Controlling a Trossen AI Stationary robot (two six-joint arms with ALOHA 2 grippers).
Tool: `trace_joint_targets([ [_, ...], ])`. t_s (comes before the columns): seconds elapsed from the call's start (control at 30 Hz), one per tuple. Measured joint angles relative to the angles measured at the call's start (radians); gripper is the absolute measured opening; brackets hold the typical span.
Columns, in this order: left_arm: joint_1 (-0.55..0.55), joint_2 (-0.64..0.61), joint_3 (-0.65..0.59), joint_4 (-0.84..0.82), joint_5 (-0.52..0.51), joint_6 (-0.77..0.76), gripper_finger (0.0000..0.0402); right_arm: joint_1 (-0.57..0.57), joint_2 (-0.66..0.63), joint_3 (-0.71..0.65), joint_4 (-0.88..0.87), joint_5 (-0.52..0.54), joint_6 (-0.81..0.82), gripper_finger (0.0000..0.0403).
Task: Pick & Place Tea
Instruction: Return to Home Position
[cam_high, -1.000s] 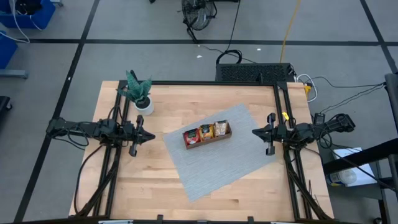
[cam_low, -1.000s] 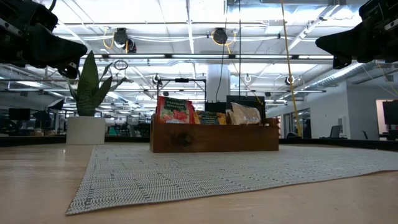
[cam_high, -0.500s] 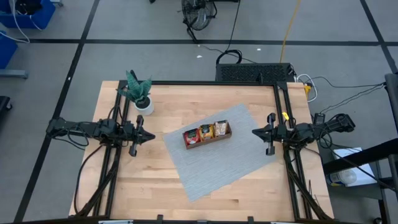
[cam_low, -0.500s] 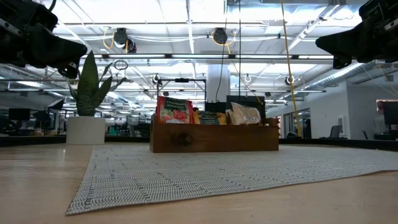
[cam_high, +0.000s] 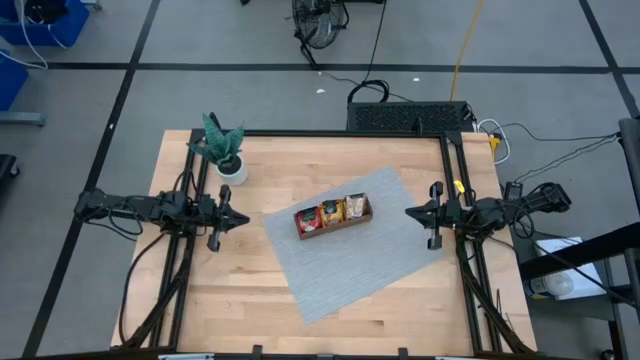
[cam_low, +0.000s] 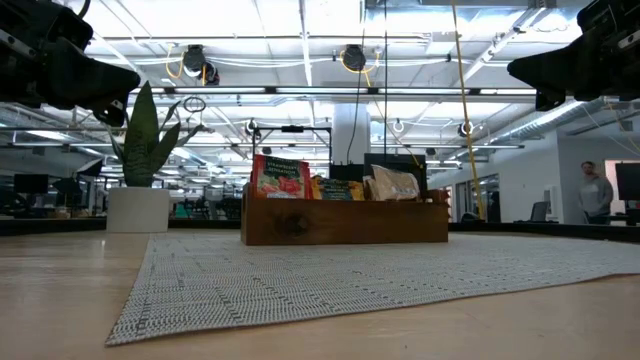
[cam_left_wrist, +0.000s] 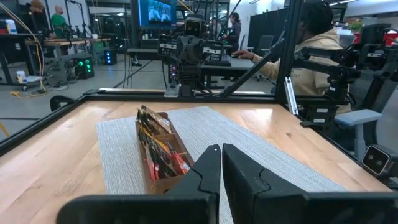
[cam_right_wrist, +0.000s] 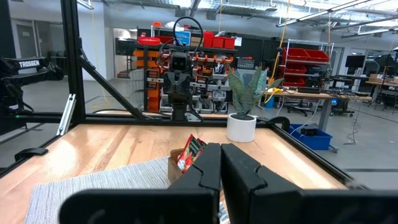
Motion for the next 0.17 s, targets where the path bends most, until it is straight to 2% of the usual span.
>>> trace_joint_targets([
  [0.17, 0.0, 0.0, 0.0, 0.0, 0.0, 0.0, 0.0021, 0.0, 0.0, 0.0, 0.0, 0.0, 0.0, 0.0],
])
